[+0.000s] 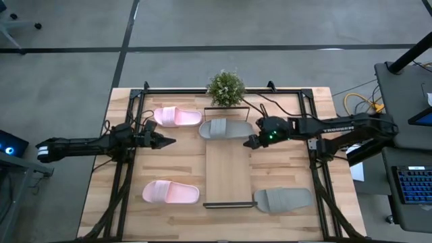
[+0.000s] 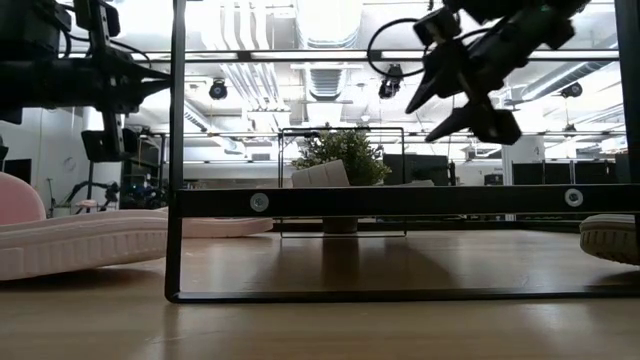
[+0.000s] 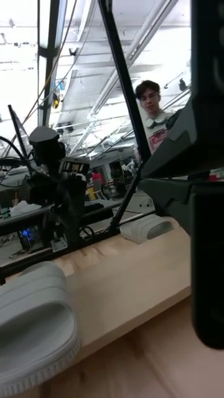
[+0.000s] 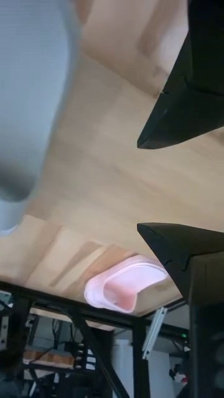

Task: Pick and place slides into the shelf
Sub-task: Put the gray slide on the shelf

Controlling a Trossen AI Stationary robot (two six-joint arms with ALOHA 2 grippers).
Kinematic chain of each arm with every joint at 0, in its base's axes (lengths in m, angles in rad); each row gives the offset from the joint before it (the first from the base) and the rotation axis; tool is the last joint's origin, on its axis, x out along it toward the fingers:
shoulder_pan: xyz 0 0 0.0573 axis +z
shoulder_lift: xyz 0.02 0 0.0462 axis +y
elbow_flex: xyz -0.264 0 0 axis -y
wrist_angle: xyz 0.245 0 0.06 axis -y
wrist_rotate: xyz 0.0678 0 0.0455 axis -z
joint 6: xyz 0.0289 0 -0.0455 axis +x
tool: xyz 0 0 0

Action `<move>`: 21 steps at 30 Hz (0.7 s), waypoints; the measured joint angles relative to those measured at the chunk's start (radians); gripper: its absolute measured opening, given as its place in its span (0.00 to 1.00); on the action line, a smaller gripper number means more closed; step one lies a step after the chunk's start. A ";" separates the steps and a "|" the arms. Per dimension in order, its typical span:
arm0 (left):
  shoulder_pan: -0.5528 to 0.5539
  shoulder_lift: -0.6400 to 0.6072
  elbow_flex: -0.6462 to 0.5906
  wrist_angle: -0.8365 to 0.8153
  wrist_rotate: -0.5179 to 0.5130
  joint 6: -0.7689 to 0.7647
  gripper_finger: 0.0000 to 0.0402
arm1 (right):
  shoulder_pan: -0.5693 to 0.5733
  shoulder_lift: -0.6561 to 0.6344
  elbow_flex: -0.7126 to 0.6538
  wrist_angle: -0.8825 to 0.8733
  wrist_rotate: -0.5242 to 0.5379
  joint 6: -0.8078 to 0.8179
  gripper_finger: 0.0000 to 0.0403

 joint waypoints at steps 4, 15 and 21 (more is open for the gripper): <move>0.000 0.000 0.000 0.004 0.007 -0.001 0.00 | 0.058 -0.059 -0.044 0.000 0.046 0.043 0.49; 0.000 -0.004 -0.001 0.168 0.007 0.000 0.00 | 0.179 -0.309 -0.182 0.000 0.096 0.160 0.49; 0.000 0.016 -0.001 0.135 0.007 -0.002 0.00 | 0.253 -0.416 -0.254 -0.006 0.096 0.212 0.49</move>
